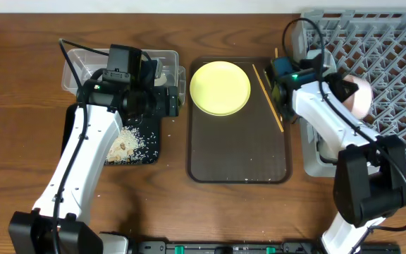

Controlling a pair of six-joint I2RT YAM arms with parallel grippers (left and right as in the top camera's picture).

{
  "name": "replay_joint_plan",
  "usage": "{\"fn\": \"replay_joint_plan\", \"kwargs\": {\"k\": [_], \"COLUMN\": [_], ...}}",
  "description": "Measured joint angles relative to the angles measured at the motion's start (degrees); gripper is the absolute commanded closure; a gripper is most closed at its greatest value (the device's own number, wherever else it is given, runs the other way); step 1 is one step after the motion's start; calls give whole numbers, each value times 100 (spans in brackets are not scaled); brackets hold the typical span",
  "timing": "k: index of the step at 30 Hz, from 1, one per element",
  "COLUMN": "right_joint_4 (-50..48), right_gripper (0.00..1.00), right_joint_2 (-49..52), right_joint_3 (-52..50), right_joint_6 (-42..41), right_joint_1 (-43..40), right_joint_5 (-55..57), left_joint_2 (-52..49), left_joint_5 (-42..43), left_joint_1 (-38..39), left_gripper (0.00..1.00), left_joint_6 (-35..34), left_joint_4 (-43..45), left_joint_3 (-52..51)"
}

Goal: Sort waste into correct bins and load items into the dishwasher rack
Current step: 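Move right gripper to yellow plate and grasp its edge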

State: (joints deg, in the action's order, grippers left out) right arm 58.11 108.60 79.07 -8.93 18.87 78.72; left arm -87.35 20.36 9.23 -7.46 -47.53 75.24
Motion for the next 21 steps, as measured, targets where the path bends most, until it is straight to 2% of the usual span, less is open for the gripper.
{"fn": "replay_joint_plan", "kwargs": {"k": [4, 6, 12, 14, 19, 21], "right_joint_4": [-199, -256, -428, -516, -608, -599], "right_gripper": [97, 89, 51, 43, 29, 28], "right_joint_2": [0, 0, 0, 0, 2, 2], "right_joint_3": [0, -2, -4, -4, 236, 608], "right_joint_6": [332, 496, 767, 837, 1193, 1366], "right_joint_1": [264, 417, 605, 603, 599, 588], "right_joint_5": [-210, -389, -581, -590, -1014, -1480], "left_joint_2": [0, 0, 0, 0, 0, 0], "left_joint_5": [0, 0, 0, -2, 0, 2], "left_joint_1": [0, 0, 0, 0, 0, 0], "left_gripper": [11, 11, 11, 10, 11, 11], "left_joint_6": [0, 0, 0, 0, 0, -2], "left_joint_4": [0, 0, -2, 4, 0, -2], "left_joint_3": [0, 0, 0, 0, 0, 0]}}
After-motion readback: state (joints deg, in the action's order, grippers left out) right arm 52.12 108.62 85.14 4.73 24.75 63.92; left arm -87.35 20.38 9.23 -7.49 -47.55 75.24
